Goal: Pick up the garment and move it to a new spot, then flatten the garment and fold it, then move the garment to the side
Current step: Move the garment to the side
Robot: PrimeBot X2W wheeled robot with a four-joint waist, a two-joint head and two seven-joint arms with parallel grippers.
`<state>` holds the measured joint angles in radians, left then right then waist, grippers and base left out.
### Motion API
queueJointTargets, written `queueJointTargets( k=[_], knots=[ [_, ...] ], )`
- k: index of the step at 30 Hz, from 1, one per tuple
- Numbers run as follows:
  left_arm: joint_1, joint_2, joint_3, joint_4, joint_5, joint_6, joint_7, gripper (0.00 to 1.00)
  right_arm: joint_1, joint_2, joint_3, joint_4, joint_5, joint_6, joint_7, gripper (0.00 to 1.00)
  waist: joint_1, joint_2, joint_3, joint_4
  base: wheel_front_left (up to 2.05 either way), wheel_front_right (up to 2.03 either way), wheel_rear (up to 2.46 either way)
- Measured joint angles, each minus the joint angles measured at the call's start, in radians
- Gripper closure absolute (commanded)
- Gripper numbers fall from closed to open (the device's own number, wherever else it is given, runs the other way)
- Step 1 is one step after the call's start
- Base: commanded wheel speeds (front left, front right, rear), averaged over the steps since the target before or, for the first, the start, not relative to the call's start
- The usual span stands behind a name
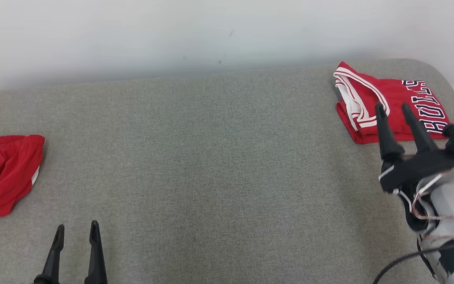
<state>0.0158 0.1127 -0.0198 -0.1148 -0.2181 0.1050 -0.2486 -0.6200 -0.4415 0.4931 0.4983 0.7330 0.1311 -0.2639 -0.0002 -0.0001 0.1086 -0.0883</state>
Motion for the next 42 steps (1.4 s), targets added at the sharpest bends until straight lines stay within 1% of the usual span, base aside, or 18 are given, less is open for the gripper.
queueJointTargets(
  k=[2,6,10,15,20,31,38,42],
  knots=[
    [0.008,0.000,0.003,0.000,-0.002,0.004,0.000,0.00,0.033,0.007,-0.020,-0.023,-0.058,0.000,0.000,0.00,0.0000,0.0000,-0.007,0.000,0.00,0.00,0.00],
    [0.026,0.001,0.006,0.002,-0.003,0.012,0.001,0.00,0.108,0.057,-0.071,-0.076,-0.120,0.000,0.000,0.00,0.0001,0.0000,-0.024,-0.001,0.00,0.00,0.00],
    [0.033,0.000,0.004,0.002,-0.003,0.019,0.002,0.00,0.182,0.086,-0.115,-0.132,-0.188,0.000,0.001,0.00,0.0001,0.0000,-0.042,0.002,0.00,0.00,0.00],
    [0.050,-0.001,0.006,0.003,-0.012,0.029,0.002,0.00,0.286,0.139,-0.157,-0.208,-0.258,0.000,0.034,0.00,0.0000,0.0000,-0.067,0.007,0.00,0.00,0.00],
    [0.067,-0.002,0.003,0.010,-0.018,0.031,0.003,0.00,0.366,0.179,-0.178,-0.252,-0.326,0.000,0.074,0.00,0.0001,0.0001,-0.091,0.010,0.00,0.00,0.00],
    [0.088,-0.001,-0.002,0.016,-0.020,0.041,0.006,0.00,0.507,0.263,-0.244,-0.375,-0.442,0.000,0.141,0.00,0.0002,0.0001,-0.122,0.021,0.00,0.00,0.00],
    [0.098,0.004,-0.003,0.031,-0.019,0.047,0.006,0.00,0.578,0.289,-0.286,-0.442,-0.490,0.000,0.169,0.00,0.0001,0.0000,-0.134,0.020,0.00,0.00,0.00],
    [0.102,0.008,-0.003,0.038,-0.021,0.048,0.010,0.00,0.595,0.304,-0.290,-0.455,-0.513,0.000,0.184,0.00,0.0001,0.0001,-0.134,0.013,0.00,0.00,0.00]
  ],
)
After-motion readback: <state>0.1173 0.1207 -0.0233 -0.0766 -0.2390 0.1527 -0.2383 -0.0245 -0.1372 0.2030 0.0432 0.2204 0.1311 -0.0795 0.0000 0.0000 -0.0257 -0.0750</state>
